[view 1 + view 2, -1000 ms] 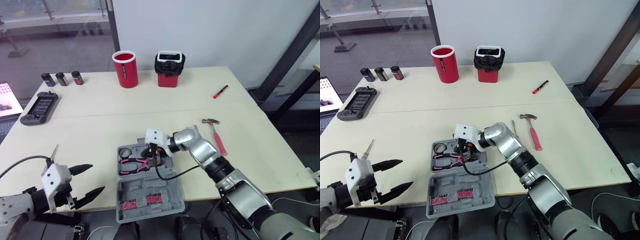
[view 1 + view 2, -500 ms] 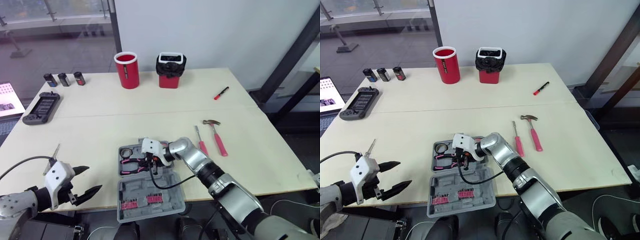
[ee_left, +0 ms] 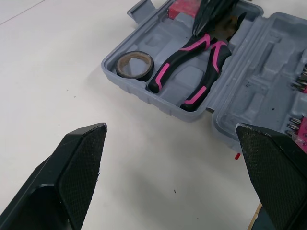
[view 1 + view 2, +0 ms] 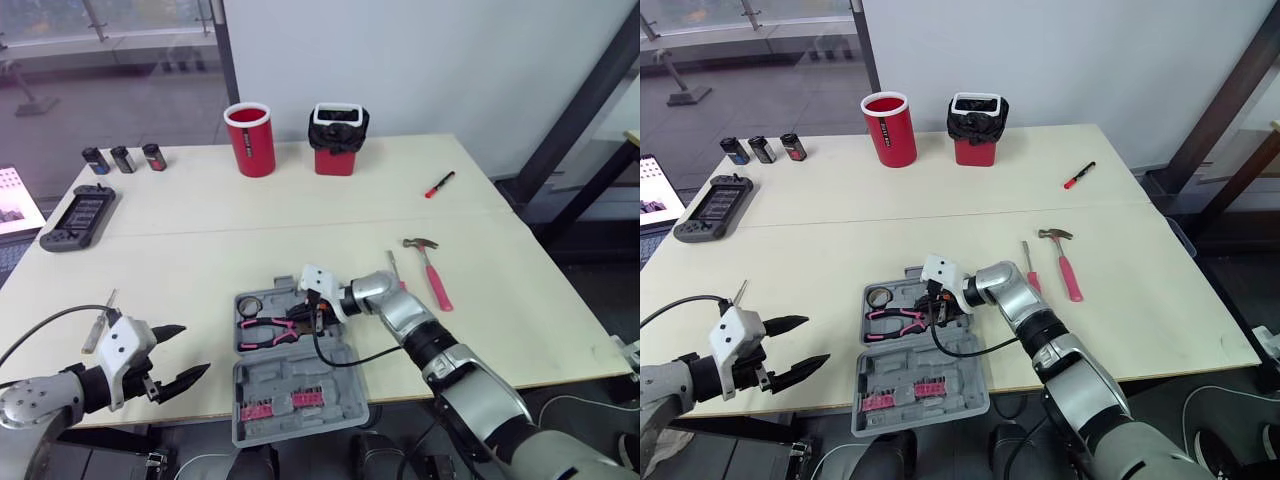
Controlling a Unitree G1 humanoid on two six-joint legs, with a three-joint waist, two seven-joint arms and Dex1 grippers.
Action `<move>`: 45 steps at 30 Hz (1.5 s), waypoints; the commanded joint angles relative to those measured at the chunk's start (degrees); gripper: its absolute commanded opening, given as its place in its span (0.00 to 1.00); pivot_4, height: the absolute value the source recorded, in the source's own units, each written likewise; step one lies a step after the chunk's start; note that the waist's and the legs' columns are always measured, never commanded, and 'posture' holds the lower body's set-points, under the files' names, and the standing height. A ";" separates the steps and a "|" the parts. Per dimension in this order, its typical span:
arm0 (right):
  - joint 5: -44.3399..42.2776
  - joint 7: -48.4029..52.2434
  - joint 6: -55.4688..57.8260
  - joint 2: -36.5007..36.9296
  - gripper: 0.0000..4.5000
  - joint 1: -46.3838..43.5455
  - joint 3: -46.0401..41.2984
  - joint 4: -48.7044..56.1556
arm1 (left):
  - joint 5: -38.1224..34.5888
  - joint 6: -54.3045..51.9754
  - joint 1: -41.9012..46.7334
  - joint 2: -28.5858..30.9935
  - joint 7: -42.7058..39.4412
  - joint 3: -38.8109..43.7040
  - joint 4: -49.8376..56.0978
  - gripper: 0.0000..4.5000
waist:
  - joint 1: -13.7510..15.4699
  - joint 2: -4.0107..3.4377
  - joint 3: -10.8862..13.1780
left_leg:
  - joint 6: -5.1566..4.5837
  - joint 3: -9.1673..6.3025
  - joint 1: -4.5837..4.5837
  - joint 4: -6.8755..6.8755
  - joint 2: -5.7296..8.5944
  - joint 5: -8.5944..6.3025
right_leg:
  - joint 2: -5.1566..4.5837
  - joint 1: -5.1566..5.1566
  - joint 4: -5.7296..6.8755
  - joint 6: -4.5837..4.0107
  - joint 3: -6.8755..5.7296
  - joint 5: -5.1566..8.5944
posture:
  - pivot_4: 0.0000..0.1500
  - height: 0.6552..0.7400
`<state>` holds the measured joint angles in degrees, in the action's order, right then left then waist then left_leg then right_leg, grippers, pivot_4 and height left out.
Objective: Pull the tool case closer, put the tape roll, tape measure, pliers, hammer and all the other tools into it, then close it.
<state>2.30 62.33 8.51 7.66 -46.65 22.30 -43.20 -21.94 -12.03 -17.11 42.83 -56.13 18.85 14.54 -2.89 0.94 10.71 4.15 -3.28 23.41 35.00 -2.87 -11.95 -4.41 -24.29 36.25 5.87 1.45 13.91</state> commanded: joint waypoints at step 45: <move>5.05 12.46 -17.19 19.53 0.00 9.19 2.29 15.00 | 13.25 12.10 21.77 -5.99 -4.33 -23.61 -26.64 0.01 | 0.69 -0.19 -0.03 | 0.01 0.01 0.02 0.10 0.01 0.02 | 0.01 0.06 0.05 0.15 0.02 -0.04 | 1.00 1.00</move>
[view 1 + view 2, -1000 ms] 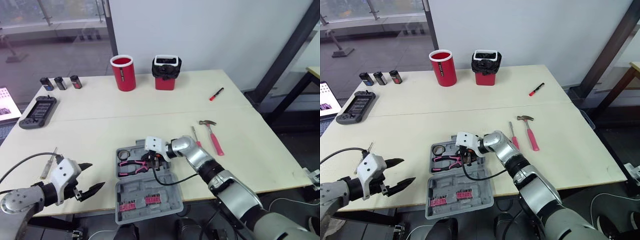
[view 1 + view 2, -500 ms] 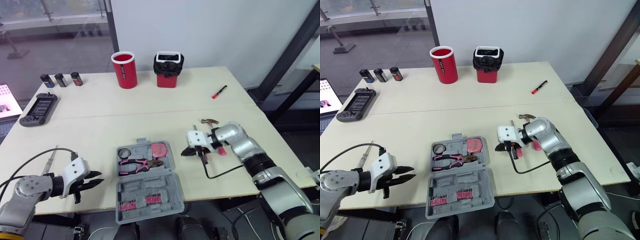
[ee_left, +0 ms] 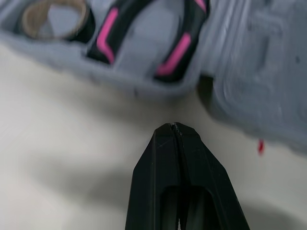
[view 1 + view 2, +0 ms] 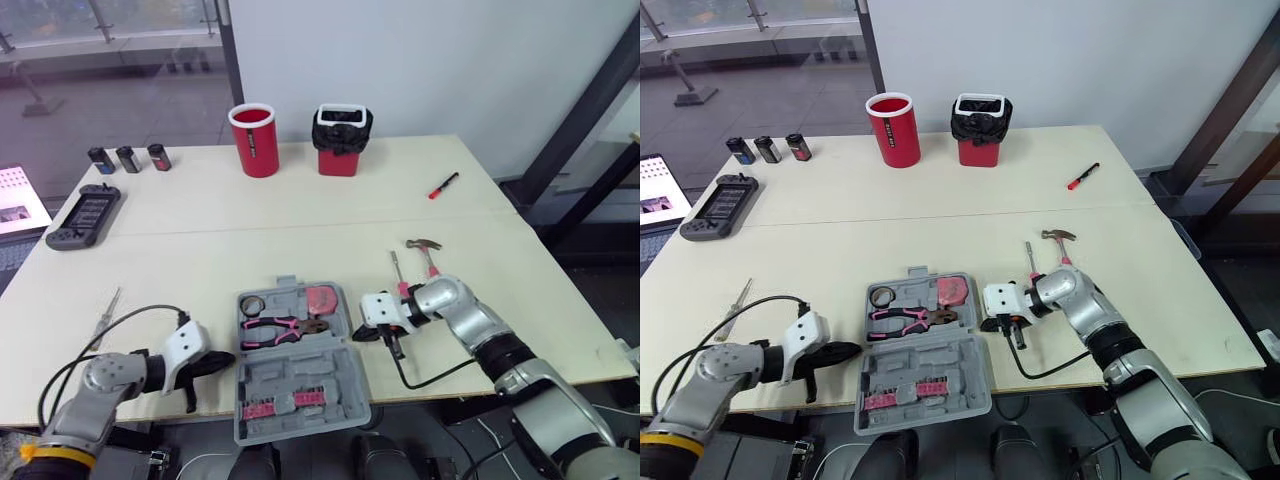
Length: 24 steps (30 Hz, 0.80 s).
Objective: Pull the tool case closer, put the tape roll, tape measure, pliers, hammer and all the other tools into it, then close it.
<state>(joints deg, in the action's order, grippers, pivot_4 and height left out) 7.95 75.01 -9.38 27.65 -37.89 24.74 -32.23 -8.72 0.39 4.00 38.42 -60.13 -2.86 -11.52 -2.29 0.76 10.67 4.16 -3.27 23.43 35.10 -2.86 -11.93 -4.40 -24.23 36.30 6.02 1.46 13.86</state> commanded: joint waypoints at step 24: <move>0.88 -4.50 7.08 -3.27 0.00 -2.68 -1.17 0.16 | 0.09 -5.25 10.87 -7.70 0.16 -2.83 -7.32 0.01 | 1.39 -0.03 -0.04 | 0.03 -0.05 -0.22 0.12 0.01 0.03 | 0.00 0.36 -0.01 -0.08 -0.03 0.02 | 1.00 1.00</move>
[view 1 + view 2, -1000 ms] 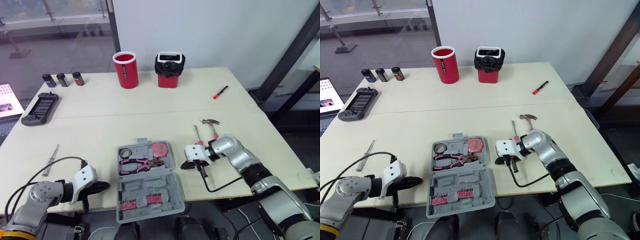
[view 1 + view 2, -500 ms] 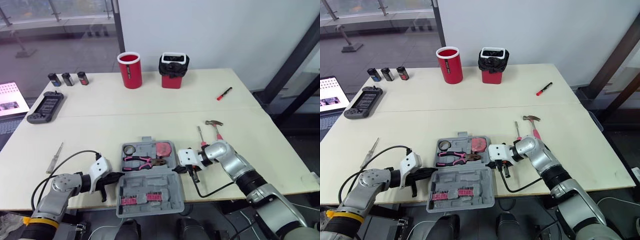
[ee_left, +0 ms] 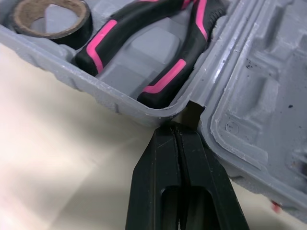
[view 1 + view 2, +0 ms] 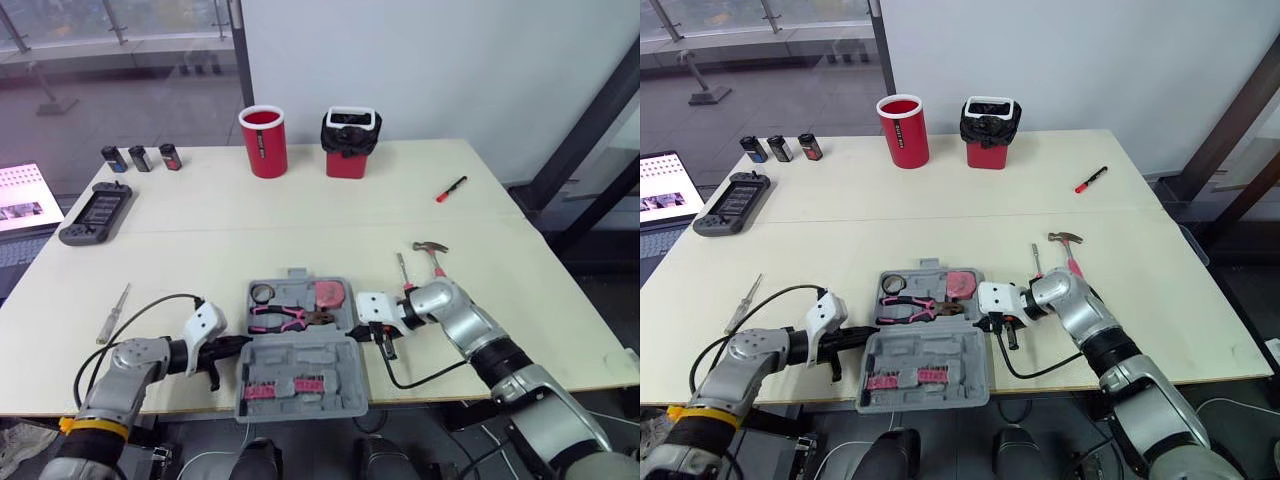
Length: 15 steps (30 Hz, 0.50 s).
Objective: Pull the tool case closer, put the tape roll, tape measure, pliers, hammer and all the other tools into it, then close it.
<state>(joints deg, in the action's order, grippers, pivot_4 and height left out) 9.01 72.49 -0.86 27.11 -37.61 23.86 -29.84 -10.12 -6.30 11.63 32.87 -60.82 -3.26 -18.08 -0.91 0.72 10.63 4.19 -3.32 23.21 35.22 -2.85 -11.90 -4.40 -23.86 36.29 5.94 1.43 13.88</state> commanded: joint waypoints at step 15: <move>2.40 -6.81 -7.46 -7.04 0.00 -11.33 -0.88 -19.54 | 8.70 6.93 14.26 -4.46 2.73 -3.86 -14.75 0.01 | -0.23 0.00 0.00 | 0.00 -0.04 -0.63 -0.11 0.00 0.00 | 0.02 0.61 -0.05 0.02 -0.01 0.02 | 1.00 1.00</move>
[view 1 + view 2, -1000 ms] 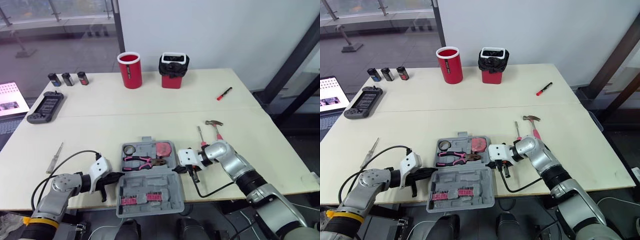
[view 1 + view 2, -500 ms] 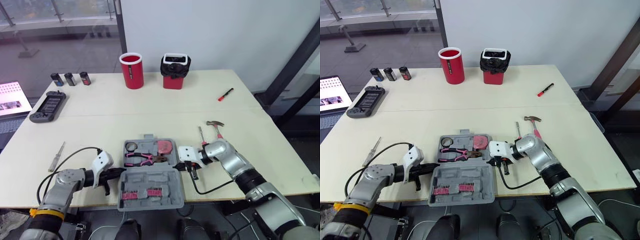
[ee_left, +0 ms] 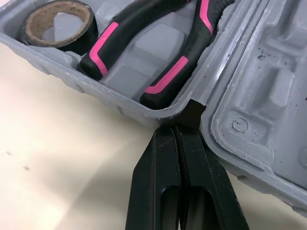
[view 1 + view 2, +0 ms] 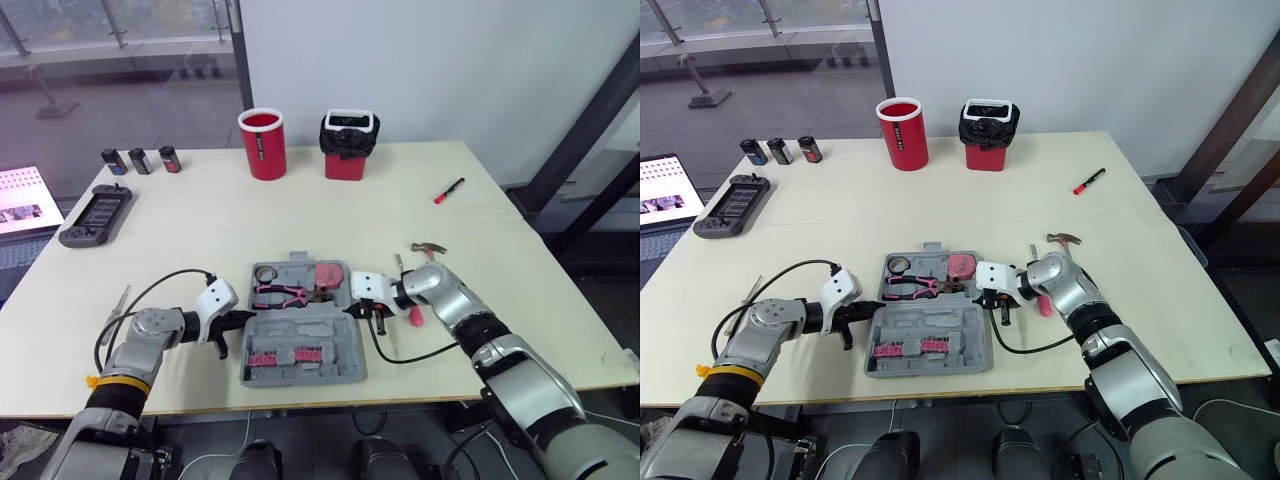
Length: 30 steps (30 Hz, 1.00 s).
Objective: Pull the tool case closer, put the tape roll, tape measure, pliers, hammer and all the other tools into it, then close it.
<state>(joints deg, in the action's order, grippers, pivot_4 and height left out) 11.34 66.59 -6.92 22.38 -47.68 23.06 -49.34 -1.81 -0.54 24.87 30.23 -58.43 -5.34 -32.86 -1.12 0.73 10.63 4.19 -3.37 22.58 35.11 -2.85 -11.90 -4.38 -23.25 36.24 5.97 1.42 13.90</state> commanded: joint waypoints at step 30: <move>-8.63 6.89 8.53 11.04 0.00 6.45 -10.45 19.25 | -12.04 2.31 -12.99 10.45 -0.51 16.52 4.55 0.01 | -1.74 -0.04 0.08 | 0.01 0.01 0.02 -0.47 -0.01 -0.01 | -0.01 -0.27 -0.01 0.11 0.02 0.09 | 1.00 1.00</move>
<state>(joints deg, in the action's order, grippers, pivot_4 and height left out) 5.99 72.77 -0.04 33.10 -41.34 15.00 -35.34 -10.26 1.09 12.75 39.75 -58.24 7.65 -30.98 -2.86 0.69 10.72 4.20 -3.36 22.59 34.56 -2.86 -11.91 -4.39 -23.56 36.23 6.06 1.43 14.01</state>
